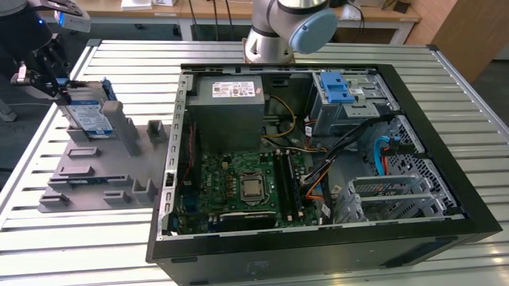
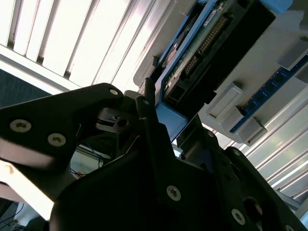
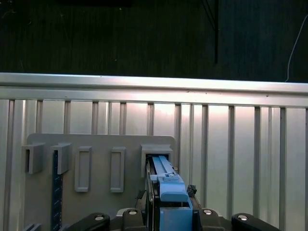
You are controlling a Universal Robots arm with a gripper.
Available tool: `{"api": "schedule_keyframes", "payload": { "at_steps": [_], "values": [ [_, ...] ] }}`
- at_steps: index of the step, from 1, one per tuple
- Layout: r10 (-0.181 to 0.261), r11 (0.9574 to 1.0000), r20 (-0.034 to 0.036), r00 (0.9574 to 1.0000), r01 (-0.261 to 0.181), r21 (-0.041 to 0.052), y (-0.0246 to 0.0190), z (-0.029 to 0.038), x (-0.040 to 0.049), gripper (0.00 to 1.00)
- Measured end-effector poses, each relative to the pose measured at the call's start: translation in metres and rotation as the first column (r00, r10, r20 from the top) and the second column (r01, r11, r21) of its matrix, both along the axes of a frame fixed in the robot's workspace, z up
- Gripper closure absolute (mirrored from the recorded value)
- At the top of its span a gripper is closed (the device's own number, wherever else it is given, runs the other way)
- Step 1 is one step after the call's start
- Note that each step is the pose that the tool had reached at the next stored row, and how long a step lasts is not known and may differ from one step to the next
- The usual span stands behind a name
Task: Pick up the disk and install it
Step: 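Pick up the disk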
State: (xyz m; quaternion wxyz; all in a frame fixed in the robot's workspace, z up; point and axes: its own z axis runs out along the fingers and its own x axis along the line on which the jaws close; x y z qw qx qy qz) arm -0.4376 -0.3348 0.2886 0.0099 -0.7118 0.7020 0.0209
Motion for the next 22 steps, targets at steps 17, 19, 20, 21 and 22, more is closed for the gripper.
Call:
{"api": "schedule_keyframes", "payload": {
  "at_steps": [17,19,20,21,22],
  "values": [
    [0.0,1.0,0.0,1.0,0.0,0.0,0.0,-0.0002,0.0,0.63],
    [-0.006,1.0,0.0,1.0,0.006,0.0,0.0,-0.0002,0.0,0.63],
    [-0.013,0.9999,0.0001,0.9999,0.013,-0.0003,0.0,-0.0002,0.0,0.63],
    [-0.019,0.9998,0.0001,0.9998,0.019,-0.0005,0.0,-0.0002,0.0,0.63],
    [-0.025,0.9997,0.0001,0.9997,0.025,-0.0007,0.0001,-0.0002,0.0,0.63]
  ]
}}
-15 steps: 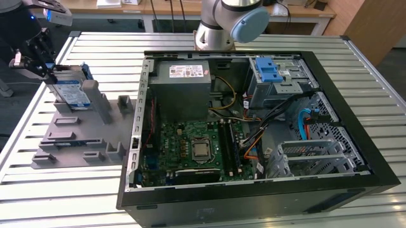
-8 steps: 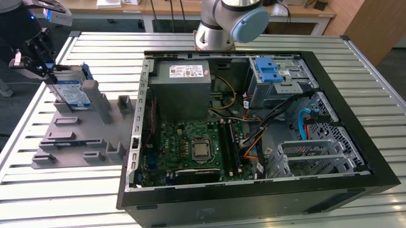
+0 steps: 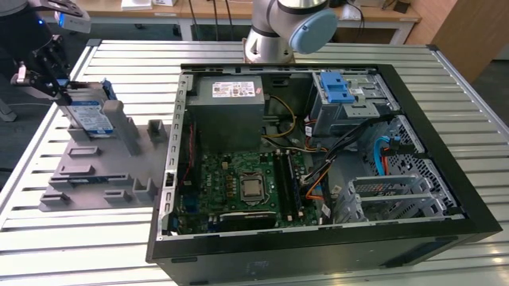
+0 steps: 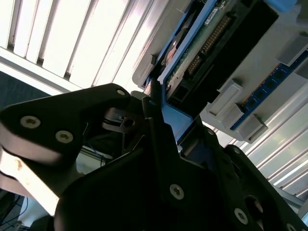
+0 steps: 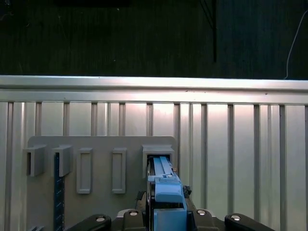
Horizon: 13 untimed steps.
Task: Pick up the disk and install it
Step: 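Pick up the disk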
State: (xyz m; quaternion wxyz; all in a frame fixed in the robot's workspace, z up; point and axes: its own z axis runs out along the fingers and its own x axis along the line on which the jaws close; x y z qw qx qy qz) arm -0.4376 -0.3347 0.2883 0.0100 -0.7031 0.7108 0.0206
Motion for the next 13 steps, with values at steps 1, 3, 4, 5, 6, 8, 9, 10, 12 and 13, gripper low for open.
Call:
{"api": "schedule_keyframes", "payload": {
  "at_steps": [1,3,4,5,6,8,9,10,12,13],
  "values": [
    [-0.006,1.0,0.0001,1.0,0.006,0.0,0.0001,0.0,0.0,0.63],
    [-0.015,0.9999,0.0,0.9999,0.015,-0.0001,0.0002,0.0,0.0,0.63],
    [-0.016,0.9999,-0.0001,0.9999,0.016,-0.0002,0.0002,0.0,0.0,0.63],
    [-0.016,0.9999,0.0,0.9999,0.016,-0.0002,0.0002,0.0,0.0,0.63],
    [-0.016,0.9999,0.0,0.9999,0.016,-0.0002,0.0002,0.0,0.0,0.63],
    [-0.016,0.9999,-0.0001,0.9999,0.016,-0.0002,0.0002,0.0001,0.0,0.63],
    [-0.016,0.9999,-0.0001,0.9999,0.016,-0.0002,0.0002,0.0001,0.0,0.63],
    [-0.016,0.9999,0.0001,0.9999,0.016,-0.0001,0.0002,0.0,0.0,0.63],
    [-0.016,0.9999,0.0001,0.9999,0.016,-0.0001,0.0002,0.0,0.0,0.62],
    [-0.016,0.9999,0.0,0.9999,0.016,-0.0001,0.0002,0.0,0.0,0.62]
  ]
}}
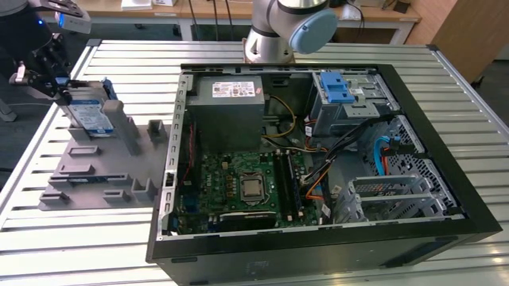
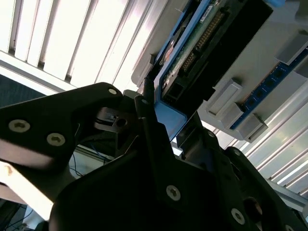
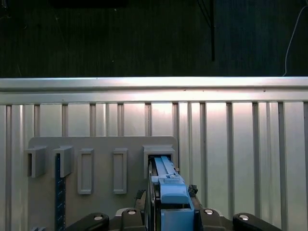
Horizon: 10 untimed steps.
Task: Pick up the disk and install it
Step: 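Pick up the disk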
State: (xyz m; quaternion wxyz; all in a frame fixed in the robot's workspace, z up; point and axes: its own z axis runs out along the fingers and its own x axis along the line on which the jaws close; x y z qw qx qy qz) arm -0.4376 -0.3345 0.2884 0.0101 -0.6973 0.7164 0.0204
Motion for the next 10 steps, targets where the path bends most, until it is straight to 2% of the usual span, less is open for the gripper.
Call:
{"api": "schedule_keyframes", "payload": {
  "at_steps": [1,5,7,8,10],
  "values": [
    [0.0,1.0,0.0,1.0,0.0,0.0,0.0,0.0,0.0,0.56],
    [0.0,1.0,-0.0001,1.0,0.0,-0.0001,0.0,0.0001,0.0,0.56],
    [0.0,1.0,-0.0002,1.0,0.0,-0.0002,0.0,0.0001,0.0,0.57],
    [0.0,1.0,-0.0002,1.0,0.0,-0.0001,0.0,0.0001,0.0,0.64],
    [0.0,1.0,-0.0002,1.0,0.0,-0.0001,0.0,0.0001,0.0,0.64]
  ]
}}
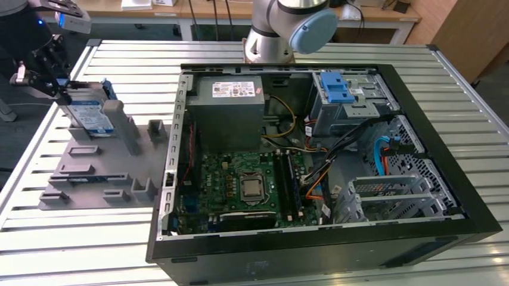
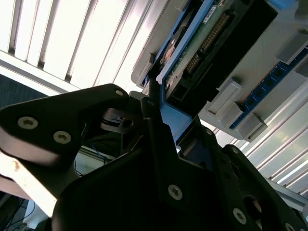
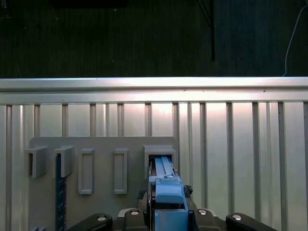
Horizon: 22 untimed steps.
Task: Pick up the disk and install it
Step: 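Pick up the disk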
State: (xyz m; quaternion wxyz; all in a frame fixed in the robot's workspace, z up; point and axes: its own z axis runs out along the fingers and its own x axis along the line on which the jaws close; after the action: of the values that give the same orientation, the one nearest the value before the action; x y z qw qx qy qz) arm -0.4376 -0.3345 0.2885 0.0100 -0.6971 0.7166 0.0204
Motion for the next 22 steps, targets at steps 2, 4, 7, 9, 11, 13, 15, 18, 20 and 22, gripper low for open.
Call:
{"api": "schedule_keyframes", "payload": {
  "at_steps": [2,4,7,9,11,13,15,18,20,22],
  "values": [
    [0.0,1.0,0.0001,1.0,0.0,0.0001,0.0,0.0,0.0,0.64],
    [0.0,1.0,0.0,1.0,0.0,0.0,0.0,0.0,0.0,0.64],
    [-0.001,1.0,0.0004,1.0,0.001,0.0002,0.0,0.0,0.0,0.64],
    [-0.001,1.0,0.0003,1.0,0.001,0.0002,0.0,0.0003,0.0,0.64],
    [-0.001,1.0,0.0003,1.0,0.001,0.0002,0.0,0.0008,0.0,0.64],
    [-0.001,1.0,0.0001,1.0,0.001,0.0001,0.0,0.0017,0.0,0.64],
    [-0.001,1.0,0.0002,1.0,0.001,0.0002,0.0,0.0025,0.0,0.64],
    [-0.001,1.0,0.0001,1.0,0.001,0.0001,0.0,0.0044,0.0,0.64],
    [-0.001,1.0,0.0002,1.0,0.001,0.0001,0.0,0.0058,0.0,0.64],
    [-0.001,1.0,0.0001,1.0,0.001,0.0001,0.0,0.0076,0.0,0.64]
  ]
}}
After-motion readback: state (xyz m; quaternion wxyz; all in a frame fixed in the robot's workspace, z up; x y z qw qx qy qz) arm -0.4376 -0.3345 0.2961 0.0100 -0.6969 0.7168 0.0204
